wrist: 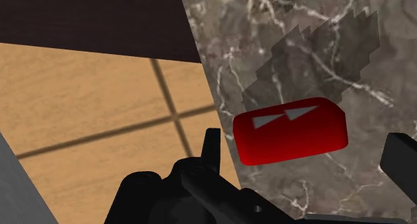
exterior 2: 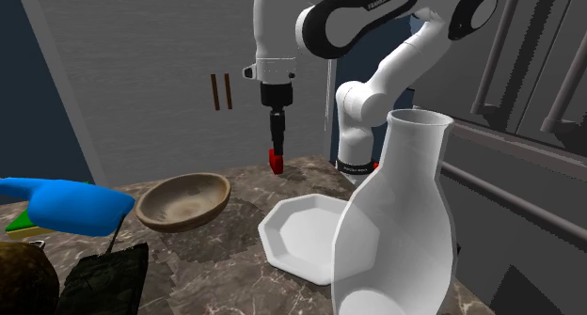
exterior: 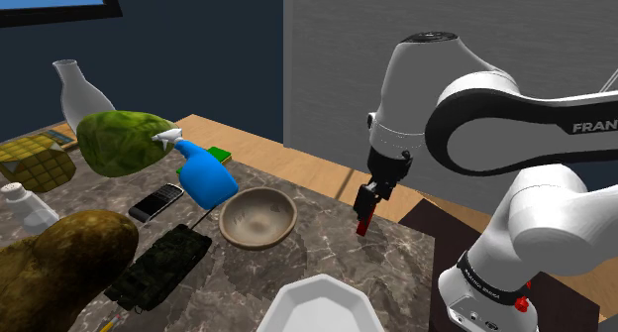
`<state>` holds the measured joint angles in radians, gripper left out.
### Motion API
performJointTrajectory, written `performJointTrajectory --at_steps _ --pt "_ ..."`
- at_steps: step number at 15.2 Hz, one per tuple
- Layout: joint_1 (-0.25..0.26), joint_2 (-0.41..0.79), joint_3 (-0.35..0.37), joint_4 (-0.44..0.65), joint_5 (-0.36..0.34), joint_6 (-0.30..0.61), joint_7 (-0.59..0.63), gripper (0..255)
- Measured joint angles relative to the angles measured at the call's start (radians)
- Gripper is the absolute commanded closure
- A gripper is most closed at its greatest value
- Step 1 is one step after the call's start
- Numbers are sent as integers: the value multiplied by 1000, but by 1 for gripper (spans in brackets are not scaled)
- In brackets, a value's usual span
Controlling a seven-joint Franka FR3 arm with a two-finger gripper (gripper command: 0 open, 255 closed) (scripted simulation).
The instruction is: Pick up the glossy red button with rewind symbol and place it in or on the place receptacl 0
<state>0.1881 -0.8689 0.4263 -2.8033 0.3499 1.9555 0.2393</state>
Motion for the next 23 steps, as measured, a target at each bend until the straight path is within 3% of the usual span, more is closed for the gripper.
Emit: performJointTrajectory --at_steps 6,13,14,23 --pt "11 48 40 -66 34 115 0 0" --pt "13 58 47 -76 41 137 1 0" --pt "13 58 47 -76 41 137 1 255" --pt "13 58 47 -76 41 136 0 255"
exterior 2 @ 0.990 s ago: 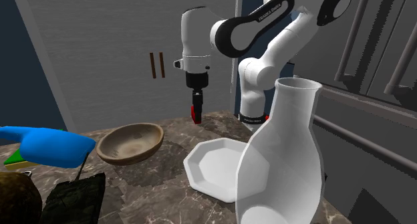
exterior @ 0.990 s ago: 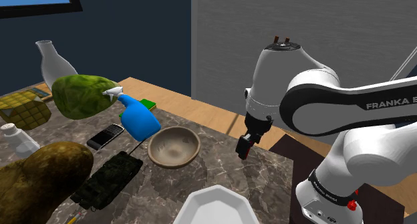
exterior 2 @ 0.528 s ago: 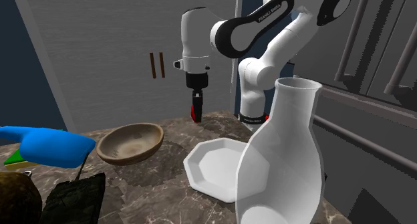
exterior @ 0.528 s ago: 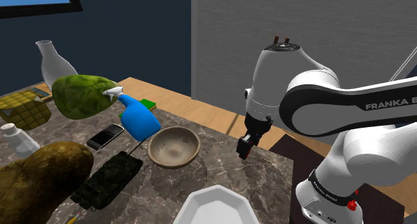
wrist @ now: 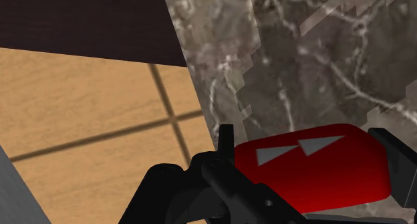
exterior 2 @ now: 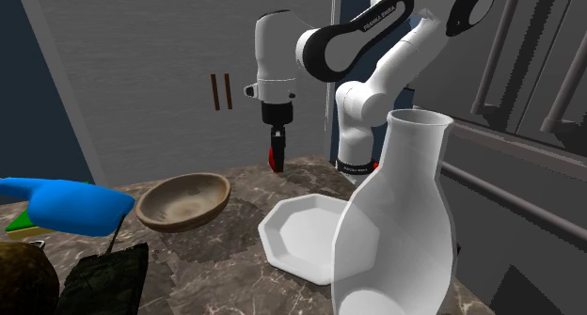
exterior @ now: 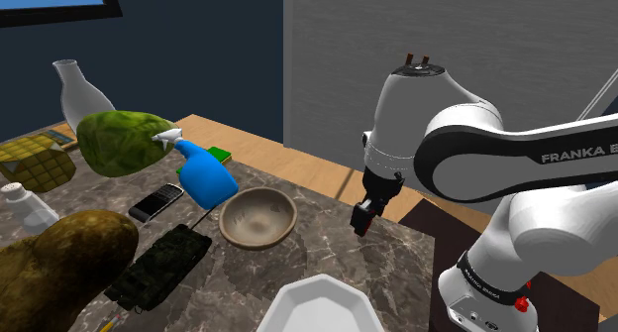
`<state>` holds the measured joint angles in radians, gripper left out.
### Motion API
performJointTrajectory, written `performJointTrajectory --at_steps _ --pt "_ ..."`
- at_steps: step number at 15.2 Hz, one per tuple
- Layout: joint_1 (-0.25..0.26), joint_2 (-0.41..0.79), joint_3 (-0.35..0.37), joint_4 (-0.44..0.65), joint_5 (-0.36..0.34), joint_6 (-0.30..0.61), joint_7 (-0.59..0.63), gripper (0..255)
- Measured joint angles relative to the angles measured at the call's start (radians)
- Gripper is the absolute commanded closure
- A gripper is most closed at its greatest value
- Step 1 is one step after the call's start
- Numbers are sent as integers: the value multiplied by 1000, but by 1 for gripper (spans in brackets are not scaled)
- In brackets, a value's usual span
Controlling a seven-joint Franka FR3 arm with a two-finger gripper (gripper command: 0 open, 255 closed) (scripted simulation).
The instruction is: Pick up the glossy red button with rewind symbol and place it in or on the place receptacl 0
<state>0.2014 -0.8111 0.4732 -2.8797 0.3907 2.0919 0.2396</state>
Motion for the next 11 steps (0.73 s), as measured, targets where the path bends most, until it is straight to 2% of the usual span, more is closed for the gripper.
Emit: performJointTrajectory --at_steps 4,11 --pt "-4 -14 -11 20 -11 -33 1 255" --pt "-11 -64 -45 89 -42 -150 7 255"
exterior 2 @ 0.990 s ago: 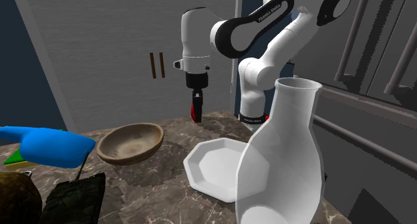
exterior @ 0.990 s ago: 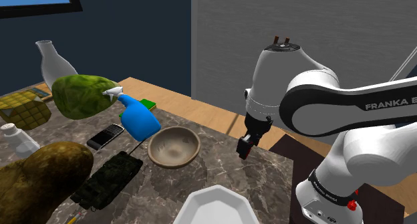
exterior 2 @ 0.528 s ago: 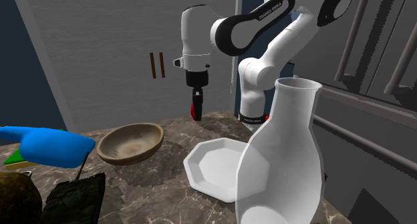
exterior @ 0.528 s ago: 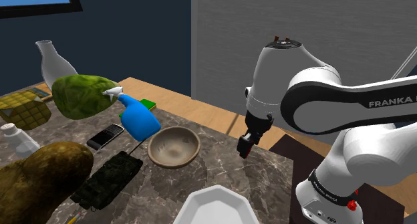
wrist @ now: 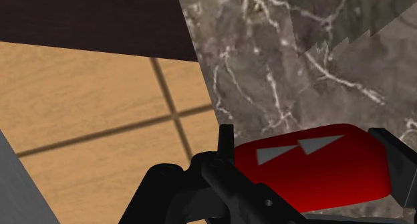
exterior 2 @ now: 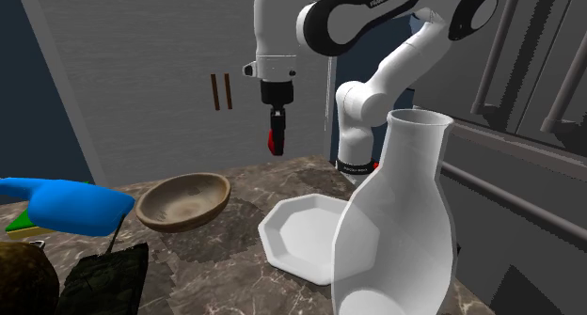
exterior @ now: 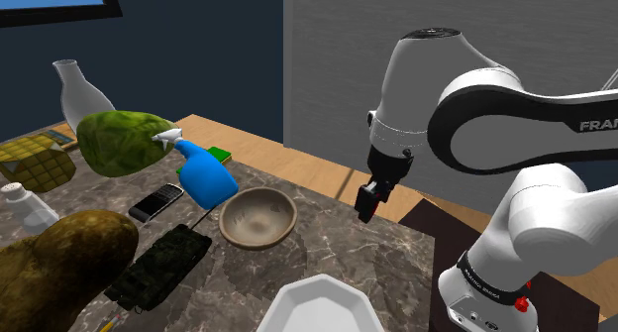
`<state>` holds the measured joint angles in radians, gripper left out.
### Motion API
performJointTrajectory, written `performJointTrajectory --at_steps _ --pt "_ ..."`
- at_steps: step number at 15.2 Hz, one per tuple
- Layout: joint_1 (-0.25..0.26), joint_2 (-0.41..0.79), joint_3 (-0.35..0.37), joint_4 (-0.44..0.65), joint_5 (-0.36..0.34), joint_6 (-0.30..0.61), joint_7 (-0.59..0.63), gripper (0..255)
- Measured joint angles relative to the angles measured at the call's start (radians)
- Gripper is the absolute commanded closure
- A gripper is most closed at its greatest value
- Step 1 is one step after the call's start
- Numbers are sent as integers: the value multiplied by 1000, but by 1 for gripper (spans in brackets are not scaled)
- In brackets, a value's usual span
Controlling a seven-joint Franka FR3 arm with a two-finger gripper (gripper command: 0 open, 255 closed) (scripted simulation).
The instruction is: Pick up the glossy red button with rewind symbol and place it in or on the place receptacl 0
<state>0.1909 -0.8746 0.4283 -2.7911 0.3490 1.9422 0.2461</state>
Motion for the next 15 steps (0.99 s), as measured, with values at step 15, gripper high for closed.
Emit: performJointTrajectory --at_steps 15 --pt "-32 22 -37 196 -52 -170 18 255"
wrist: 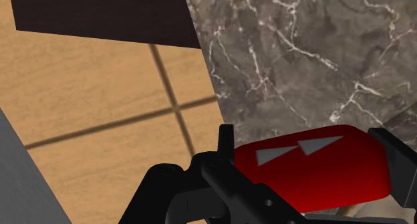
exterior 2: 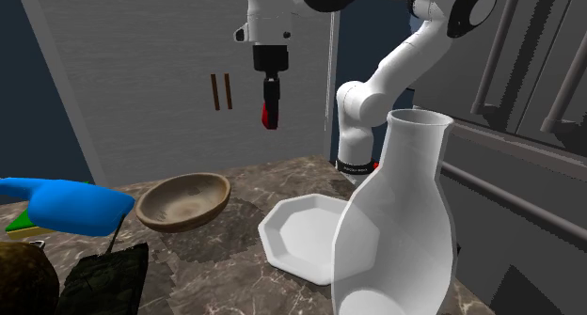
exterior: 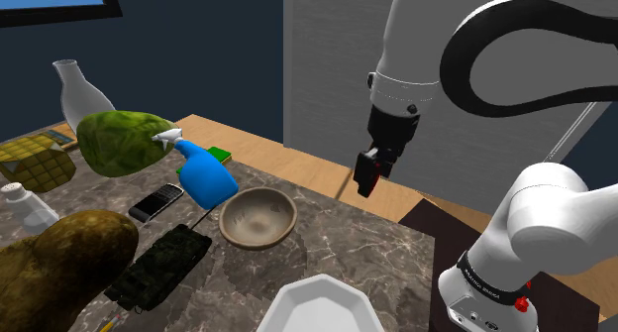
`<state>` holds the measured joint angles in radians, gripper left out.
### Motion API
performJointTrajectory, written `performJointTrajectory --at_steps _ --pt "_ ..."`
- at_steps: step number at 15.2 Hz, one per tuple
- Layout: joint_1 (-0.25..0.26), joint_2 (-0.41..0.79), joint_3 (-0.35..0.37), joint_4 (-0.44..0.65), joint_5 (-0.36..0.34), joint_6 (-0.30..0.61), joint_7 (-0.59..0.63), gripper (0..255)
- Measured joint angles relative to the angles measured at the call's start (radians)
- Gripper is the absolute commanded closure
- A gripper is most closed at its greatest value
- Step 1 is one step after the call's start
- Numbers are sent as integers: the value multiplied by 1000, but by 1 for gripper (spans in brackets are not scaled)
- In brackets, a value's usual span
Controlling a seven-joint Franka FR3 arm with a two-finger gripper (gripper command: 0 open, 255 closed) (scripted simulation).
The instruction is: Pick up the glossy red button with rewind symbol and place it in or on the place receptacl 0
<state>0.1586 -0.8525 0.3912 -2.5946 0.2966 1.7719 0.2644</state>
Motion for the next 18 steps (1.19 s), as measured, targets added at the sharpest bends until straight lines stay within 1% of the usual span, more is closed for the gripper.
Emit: performJointTrajectory --at_steps 2,4,9,13,16,18 --pt "-9 68 39 40 9 33 27 255" --pt "-30 159 80 104 7 68 56 255" --pt "-88 383 182 279 -36 129 144 255" --pt "-129 557 263 418 -107 160 231 255" --pt "-148 698 322 553 -190 149 317 255" --pt "-151 750 338 574 -224 170 345 255"
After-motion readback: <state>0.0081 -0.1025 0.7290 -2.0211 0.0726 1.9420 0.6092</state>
